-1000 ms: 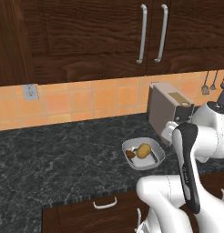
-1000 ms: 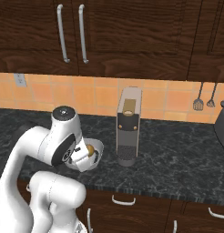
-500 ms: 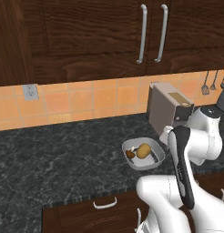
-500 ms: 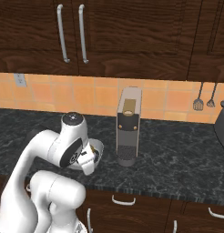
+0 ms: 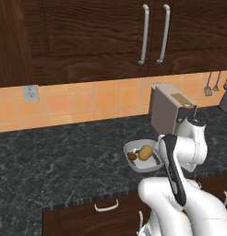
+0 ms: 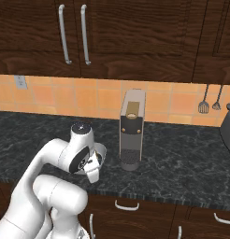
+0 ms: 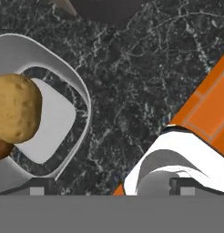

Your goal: Take the meat container that has the shrimp and place it on the second highest rack of the freezer. Then take the vegetable container that has the potato and mushroom and place it on the highest rack of the freezer.

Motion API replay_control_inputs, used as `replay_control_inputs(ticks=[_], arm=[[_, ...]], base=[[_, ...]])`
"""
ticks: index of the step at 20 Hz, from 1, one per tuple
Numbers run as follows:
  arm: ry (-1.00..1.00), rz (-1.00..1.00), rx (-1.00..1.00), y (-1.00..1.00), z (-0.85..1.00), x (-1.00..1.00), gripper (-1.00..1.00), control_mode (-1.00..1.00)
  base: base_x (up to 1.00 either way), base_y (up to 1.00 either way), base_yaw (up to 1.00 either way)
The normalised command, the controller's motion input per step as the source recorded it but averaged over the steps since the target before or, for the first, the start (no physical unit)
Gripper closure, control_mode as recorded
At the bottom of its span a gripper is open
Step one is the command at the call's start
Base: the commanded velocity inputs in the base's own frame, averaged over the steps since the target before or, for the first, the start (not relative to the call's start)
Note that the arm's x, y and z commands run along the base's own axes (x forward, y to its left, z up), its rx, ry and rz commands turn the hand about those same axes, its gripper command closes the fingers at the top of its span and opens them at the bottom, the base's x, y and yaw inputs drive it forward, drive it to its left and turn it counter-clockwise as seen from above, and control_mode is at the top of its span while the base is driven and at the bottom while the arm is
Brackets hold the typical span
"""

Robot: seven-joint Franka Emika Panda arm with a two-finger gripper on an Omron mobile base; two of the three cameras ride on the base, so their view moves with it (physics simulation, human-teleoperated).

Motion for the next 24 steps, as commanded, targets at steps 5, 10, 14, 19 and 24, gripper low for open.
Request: replay_control_inputs(ticks=[5,10,14,19,24], arm=[[0.11,0.0,0.0,0.0,-0.4,0.23,-1.0,-1.0],[0.05,0.0,0.0,0.0,-0.15,0.32,-1.0,-1.0],[0.01,0.0,0.0,0.0,-0.19,0.06,-1.0,-1.0],[0.01,0.0,0.0,0.0,-0.22,0.06,-1.0,-1.0],[0.03,0.0,0.0,0.03,-0.3,-0.02,-1.0,-1.0]], base=[[0.0,0.0,0.0],[0.0,0.0,0.0],[0.0,0.0,0.0],[0.0,0.0,0.0],[0.0,0.0,0.0]])
